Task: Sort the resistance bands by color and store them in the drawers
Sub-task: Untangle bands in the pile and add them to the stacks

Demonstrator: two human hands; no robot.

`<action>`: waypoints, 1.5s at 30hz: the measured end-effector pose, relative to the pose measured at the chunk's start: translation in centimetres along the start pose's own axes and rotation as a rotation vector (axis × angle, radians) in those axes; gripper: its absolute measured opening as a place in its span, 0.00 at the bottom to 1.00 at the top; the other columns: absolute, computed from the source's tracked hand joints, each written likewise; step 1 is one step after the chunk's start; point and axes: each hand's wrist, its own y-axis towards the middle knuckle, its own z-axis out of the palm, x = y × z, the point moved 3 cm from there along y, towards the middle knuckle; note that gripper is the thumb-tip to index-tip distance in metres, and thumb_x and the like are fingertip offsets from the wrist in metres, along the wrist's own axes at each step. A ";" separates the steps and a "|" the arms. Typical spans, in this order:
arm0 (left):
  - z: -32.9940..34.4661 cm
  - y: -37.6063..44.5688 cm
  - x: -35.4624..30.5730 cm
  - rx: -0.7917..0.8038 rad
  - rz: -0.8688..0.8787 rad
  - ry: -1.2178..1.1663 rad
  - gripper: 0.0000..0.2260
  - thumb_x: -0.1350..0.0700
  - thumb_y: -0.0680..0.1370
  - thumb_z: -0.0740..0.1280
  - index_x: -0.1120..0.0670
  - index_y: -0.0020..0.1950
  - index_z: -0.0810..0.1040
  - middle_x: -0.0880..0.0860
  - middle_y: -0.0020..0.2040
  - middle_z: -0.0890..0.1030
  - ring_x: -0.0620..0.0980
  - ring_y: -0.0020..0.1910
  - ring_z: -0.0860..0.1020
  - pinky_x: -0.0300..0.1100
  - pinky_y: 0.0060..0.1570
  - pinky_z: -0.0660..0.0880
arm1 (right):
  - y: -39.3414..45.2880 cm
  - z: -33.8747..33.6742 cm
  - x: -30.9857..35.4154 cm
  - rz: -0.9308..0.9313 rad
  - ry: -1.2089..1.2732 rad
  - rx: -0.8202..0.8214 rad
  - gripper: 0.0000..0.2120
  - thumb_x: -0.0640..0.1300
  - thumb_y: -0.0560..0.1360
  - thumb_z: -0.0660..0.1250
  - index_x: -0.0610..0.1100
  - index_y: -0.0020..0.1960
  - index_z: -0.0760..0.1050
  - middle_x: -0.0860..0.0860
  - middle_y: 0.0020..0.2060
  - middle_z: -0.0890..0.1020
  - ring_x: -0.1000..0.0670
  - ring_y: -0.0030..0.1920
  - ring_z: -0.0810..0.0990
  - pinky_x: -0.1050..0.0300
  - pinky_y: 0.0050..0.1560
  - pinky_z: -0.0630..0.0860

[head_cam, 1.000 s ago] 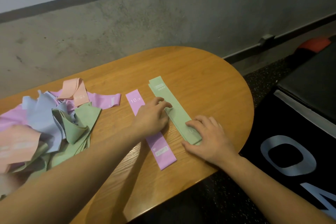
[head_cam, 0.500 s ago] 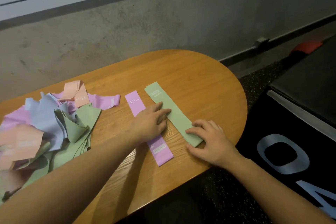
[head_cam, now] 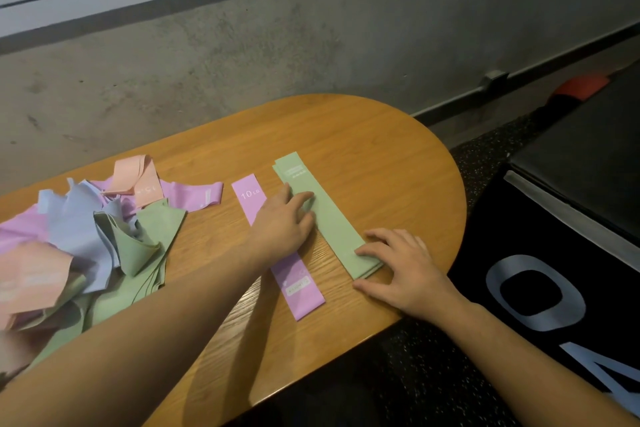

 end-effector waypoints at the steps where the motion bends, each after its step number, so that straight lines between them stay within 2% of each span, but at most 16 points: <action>1: 0.1 0.1 0.2 -0.004 -0.002 -0.005 0.21 0.45 0.83 0.59 0.48 0.75 0.69 0.52 0.68 0.70 0.53 0.68 0.70 0.48 0.67 0.68 | 0.0 0.0 0.0 -0.005 -0.002 0.001 0.31 0.74 0.69 0.58 0.60 0.66 0.75 0.62 0.69 0.68 0.58 0.70 0.61 0.53 0.71 0.57; 6: 0.1 0.2 0.5 -0.009 0.025 -0.017 0.20 0.44 0.82 0.60 0.48 0.73 0.71 0.50 0.64 0.72 0.53 0.66 0.71 0.52 0.67 0.68 | -0.2 0.0 -0.1 -0.031 0.009 -0.015 0.28 0.73 0.70 0.59 0.59 0.61 0.79 0.61 0.67 0.72 0.57 0.68 0.64 0.55 0.67 0.57; 11: -0.2 0.1 0.2 0.072 0.052 0.020 0.21 0.43 0.82 0.60 0.46 0.75 0.69 0.52 0.74 0.68 0.52 0.75 0.61 0.50 0.74 0.56 | -0.3 -0.1 0.3 -0.008 -0.016 0.007 0.29 0.75 0.69 0.57 0.60 0.60 0.78 0.62 0.66 0.72 0.58 0.68 0.64 0.55 0.68 0.56; 14: -0.8 0.1 0.2 0.090 0.067 0.000 0.20 0.44 0.83 0.61 0.47 0.74 0.70 0.51 0.74 0.68 0.51 0.75 0.62 0.51 0.74 0.56 | -0.5 -0.3 0.7 0.008 -0.012 0.022 0.30 0.76 0.68 0.57 0.60 0.61 0.78 0.63 0.66 0.70 0.60 0.68 0.63 0.55 0.68 0.56; 17: -1.4 -0.7 0.7 0.025 0.106 -0.036 0.18 0.47 0.82 0.62 0.49 0.71 0.73 0.49 0.73 0.70 0.51 0.74 0.65 0.49 0.74 0.59 | -0.5 -0.6 1.4 0.023 -0.003 -0.002 0.27 0.73 0.71 0.58 0.59 0.62 0.77 0.63 0.66 0.70 0.61 0.67 0.62 0.55 0.68 0.57; 22: -2.6 -3.4 4.1 -0.084 0.112 -0.072 0.15 0.51 0.82 0.64 0.49 0.69 0.76 0.52 0.74 0.70 0.50 0.74 0.67 0.45 0.71 0.63 | 0.3 -0.1 3.0 0.012 0.029 -0.054 0.19 0.67 0.75 0.61 0.59 0.60 0.78 0.62 0.65 0.72 0.66 0.64 0.59 0.57 0.65 0.55; 24: -3.5 -5.0 5.8 -0.156 0.128 -0.029 0.14 0.52 0.81 0.65 0.50 0.66 0.78 0.51 0.71 0.74 0.50 0.70 0.71 0.44 0.67 0.65 | 0.9 0.5 3.9 0.004 0.051 -0.078 0.13 0.61 0.77 0.65 0.58 0.58 0.79 0.61 0.64 0.73 0.64 0.64 0.62 0.58 0.64 0.57; 27: -4.7 -7.6 8.6 -0.266 0.144 0.008 0.12 0.51 0.79 0.66 0.52 0.60 0.82 0.51 0.64 0.79 0.52 0.63 0.76 0.47 0.63 0.70 | 2.0 1.7 5.7 -0.039 0.100 -0.139 0.14 0.60 0.75 0.62 0.56 0.54 0.81 0.59 0.59 0.78 0.57 0.63 0.71 0.54 0.61 0.64; 30: -5.5 -10.1 11.5 -0.290 0.102 -0.064 0.17 0.48 0.78 0.59 0.53 0.57 0.82 0.50 0.59 0.79 0.52 0.58 0.77 0.49 0.59 0.73 | 3.2 2.8 8.2 -0.090 0.156 -0.138 0.11 0.55 0.75 0.63 0.55 0.52 0.82 0.59 0.55 0.80 0.56 0.59 0.75 0.54 0.60 0.70; 33: -6.3 -12.9 13.7 -0.325 0.065 -0.011 0.14 0.51 0.78 0.61 0.51 0.57 0.82 0.49 0.55 0.79 0.50 0.54 0.76 0.46 0.55 0.71 | 4.5 3.7 10.5 -0.147 0.196 -0.113 0.07 0.47 0.76 0.67 0.53 0.52 0.82 0.61 0.51 0.81 0.57 0.56 0.77 0.54 0.58 0.73; 38: -7.7 -16.5 17.1 -0.362 0.033 0.092 0.15 0.49 0.76 0.63 0.50 0.59 0.82 0.49 0.57 0.77 0.51 0.57 0.74 0.48 0.56 0.69 | 6.3 5.9 14.7 -0.131 0.280 -0.029 0.09 0.43 0.78 0.69 0.56 0.55 0.80 0.63 0.49 0.80 0.62 0.54 0.76 0.70 0.53 0.71; 42: -8.2 -18.8 19.6 -0.394 0.014 0.045 0.16 0.52 0.76 0.64 0.53 0.62 0.80 0.52 0.61 0.75 0.50 0.59 0.72 0.43 0.57 0.67 | 8.2 7.9 18.0 -0.096 0.415 0.034 0.13 0.42 0.78 0.68 0.57 0.59 0.77 0.59 0.49 0.80 0.60 0.52 0.77 0.73 0.50 0.69; 45: -7.9 -19.5 20.6 -0.407 -0.031 -0.078 0.15 0.52 0.77 0.64 0.53 0.62 0.79 0.49 0.62 0.73 0.46 0.60 0.72 0.40 0.59 0.69 | 9.8 9.0 20.4 -0.062 0.472 0.088 0.13 0.44 0.80 0.66 0.54 0.63 0.75 0.59 0.51 0.79 0.62 0.50 0.76 0.71 0.49 0.71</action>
